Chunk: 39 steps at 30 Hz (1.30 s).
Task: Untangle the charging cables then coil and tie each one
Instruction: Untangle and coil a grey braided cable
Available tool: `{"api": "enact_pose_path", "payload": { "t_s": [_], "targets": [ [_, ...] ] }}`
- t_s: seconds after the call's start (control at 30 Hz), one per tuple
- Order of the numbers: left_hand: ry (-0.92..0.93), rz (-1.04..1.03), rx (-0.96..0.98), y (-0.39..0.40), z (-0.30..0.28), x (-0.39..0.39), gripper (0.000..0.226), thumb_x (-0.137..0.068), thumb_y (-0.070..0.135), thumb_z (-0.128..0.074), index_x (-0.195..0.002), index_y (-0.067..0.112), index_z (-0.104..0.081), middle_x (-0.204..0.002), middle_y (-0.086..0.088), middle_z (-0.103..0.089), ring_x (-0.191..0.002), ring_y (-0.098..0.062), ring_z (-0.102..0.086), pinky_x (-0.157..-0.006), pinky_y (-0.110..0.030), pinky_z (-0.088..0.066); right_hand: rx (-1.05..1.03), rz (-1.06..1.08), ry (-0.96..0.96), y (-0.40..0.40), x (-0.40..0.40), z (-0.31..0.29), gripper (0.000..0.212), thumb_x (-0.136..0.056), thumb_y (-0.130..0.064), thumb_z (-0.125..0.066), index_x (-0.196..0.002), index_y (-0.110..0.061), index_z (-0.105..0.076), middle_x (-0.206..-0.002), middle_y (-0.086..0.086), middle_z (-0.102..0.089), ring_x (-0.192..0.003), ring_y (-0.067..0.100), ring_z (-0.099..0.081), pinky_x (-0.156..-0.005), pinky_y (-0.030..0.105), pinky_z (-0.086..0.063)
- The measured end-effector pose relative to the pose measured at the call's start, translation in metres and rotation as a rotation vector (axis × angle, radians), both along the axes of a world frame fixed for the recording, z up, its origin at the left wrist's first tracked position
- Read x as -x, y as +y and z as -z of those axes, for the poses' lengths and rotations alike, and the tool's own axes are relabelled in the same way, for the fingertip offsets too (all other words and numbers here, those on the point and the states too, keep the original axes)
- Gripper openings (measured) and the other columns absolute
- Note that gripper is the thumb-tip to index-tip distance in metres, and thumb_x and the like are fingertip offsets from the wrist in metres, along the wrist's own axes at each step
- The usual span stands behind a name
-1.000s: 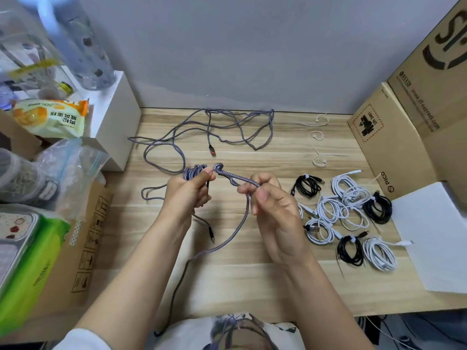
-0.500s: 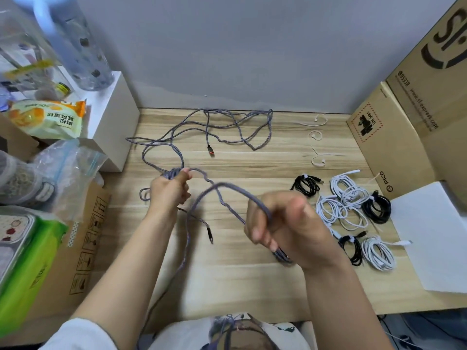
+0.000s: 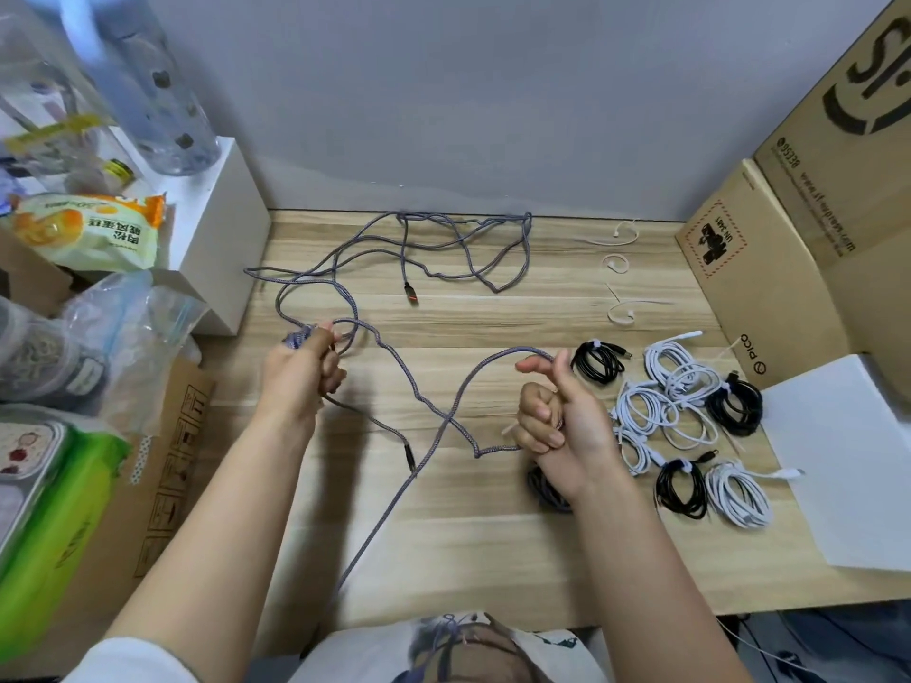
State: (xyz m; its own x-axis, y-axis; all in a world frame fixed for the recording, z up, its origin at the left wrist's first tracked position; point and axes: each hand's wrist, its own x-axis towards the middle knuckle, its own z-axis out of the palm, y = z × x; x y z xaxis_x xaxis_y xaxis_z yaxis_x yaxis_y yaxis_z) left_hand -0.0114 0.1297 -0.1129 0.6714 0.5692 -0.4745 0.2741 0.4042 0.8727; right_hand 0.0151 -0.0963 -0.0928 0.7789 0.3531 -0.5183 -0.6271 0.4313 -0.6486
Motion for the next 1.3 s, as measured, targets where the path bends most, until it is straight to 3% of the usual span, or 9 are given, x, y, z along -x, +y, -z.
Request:
{"api": "enact_pose_path", "payload": {
  "t_s": [0.23, 0.4, 0.6, 0.73, 0.83, 0.93, 1.03, 1.17, 1.3],
  "targets": [
    [0.174, 0.662, -0.081, -0.043, 0.009, 0.023, 0.024, -0.095, 0.017, -0.051, -0.072, 0.013, -0.049, -0.073, -0.009, -0.072, -0.029, -0.004, -0.026, -0.031, -0.012, -0.017, -0.254, 0.161, -0.017, 0.005, -0.004, -0.004, 0.034, -0.087, -0.038, -0.039, -0.081, -0.016, -0.064, -0.042, -0.002, -0.033, -0.023, 0.003, -0.021, -0.038, 0.011, -0.012],
    [0.154, 1.173, 0.301, -0.040, 0.029, 0.048, 0.025, -0.081, 0.025, -0.065, -0.062, 0.014, -0.053, -0.056, -0.011, -0.064, -0.029, -0.006, -0.026, -0.039, -0.020, -0.024, -0.295, 0.351, -0.064, -0.008, -0.022, -0.012, 0.034, -0.097, -0.039, -0.030, -0.086, -0.022, -0.058, -0.044, -0.005, -0.033, -0.026, 0.004, -0.022, -0.035, 0.012, -0.016],
    [-0.114, 0.586, 0.650, -0.012, 0.010, 0.033, 0.039, -0.044, 0.032, -0.093, -0.058, 0.015, -0.061, -0.033, 0.009, -0.033, -0.026, -0.003, -0.027, -0.044, -0.018, -0.042, 0.033, 0.394, -0.017, -0.017, -0.029, -0.003, 0.028, -0.098, -0.028, -0.033, -0.089, -0.018, -0.057, -0.054, -0.004, -0.043, -0.043, 0.008, -0.036, -0.043, 0.015, -0.032],
    [-0.285, 0.107, 0.637, -0.004, -0.027, -0.008, 0.025, -0.096, 0.029, -0.047, -0.072, 0.020, -0.048, -0.037, 0.007, -0.036, -0.027, -0.004, -0.028, -0.046, -0.012, -0.033, 0.353, 0.382, 0.017, -0.001, -0.021, 0.013, 0.012, -0.095, -0.013, -0.047, -0.102, -0.022, -0.050, -0.072, -0.001, -0.045, -0.054, 0.009, -0.042, -0.047, 0.019, -0.035],
    [-0.379, -0.050, 0.576, -0.016, -0.042, -0.027, 0.031, -0.100, 0.033, -0.037, -0.074, 0.020, -0.046, -0.041, 0.009, -0.041, -0.028, -0.004, -0.029, -0.043, -0.013, -0.036, 0.450, 0.117, -0.114, 0.018, -0.003, 0.012, 0.017, -0.090, -0.006, -0.055, -0.090, -0.023, -0.051, -0.079, -0.001, -0.052, -0.058, 0.007, -0.050, -0.049, 0.016, -0.039],
    [-0.331, -0.067, 0.456, -0.033, -0.037, -0.031, 0.028, -0.099, 0.034, -0.041, -0.075, 0.021, -0.047, -0.043, 0.011, -0.043, -0.030, -0.002, -0.031, -0.045, -0.014, -0.033, 0.417, -0.362, -0.344, 0.043, 0.022, 0.003, 0.016, -0.090, -0.005, -0.058, -0.094, -0.020, -0.055, -0.087, -0.003, -0.058, -0.073, 0.002, -0.055, -0.068, 0.010, -0.043],
    [-0.218, -0.045, 0.232, -0.043, -0.029, -0.023, 0.027, -0.097, 0.035, -0.047, -0.074, 0.022, -0.050, -0.047, 0.010, -0.047, -0.033, -0.002, -0.033, -0.043, -0.016, -0.021, 0.433, -0.499, -0.533, 0.058, 0.035, 0.003, 0.011, -0.092, -0.009, -0.057, -0.089, -0.019, -0.054, -0.067, -0.010, -0.055, -0.060, -0.003, -0.052, -0.069, 0.015, -0.042],
    [-0.051, 0.113, -0.193, -0.038, -0.028, -0.005, 0.030, -0.095, 0.023, -0.052, -0.066, 0.017, -0.055, -0.044, 0.005, -0.056, -0.033, -0.004, -0.032, -0.034, -0.014, -0.021, 0.338, -0.129, -0.455, 0.051, 0.026, -0.005, 0.031, -0.098, -0.024, -0.039, -0.072, -0.012, -0.049, -0.042, -0.013, -0.037, -0.039, 0.000, -0.029, -0.044, 0.017, -0.024],
    [0.030, 0.276, -0.275, -0.021, -0.032, 0.012, 0.028, -0.092, 0.016, -0.057, -0.065, 0.009, -0.058, -0.034, 0.004, -0.041, -0.032, -0.007, -0.029, -0.036, -0.015, -0.021, 0.269, 0.287, -0.304, 0.038, 0.008, -0.002, 0.035, -0.102, -0.024, -0.033, -0.072, -0.011, -0.046, -0.043, -0.012, -0.030, -0.037, 0.002, -0.025, -0.040, 0.014, -0.025]
  ]
}}
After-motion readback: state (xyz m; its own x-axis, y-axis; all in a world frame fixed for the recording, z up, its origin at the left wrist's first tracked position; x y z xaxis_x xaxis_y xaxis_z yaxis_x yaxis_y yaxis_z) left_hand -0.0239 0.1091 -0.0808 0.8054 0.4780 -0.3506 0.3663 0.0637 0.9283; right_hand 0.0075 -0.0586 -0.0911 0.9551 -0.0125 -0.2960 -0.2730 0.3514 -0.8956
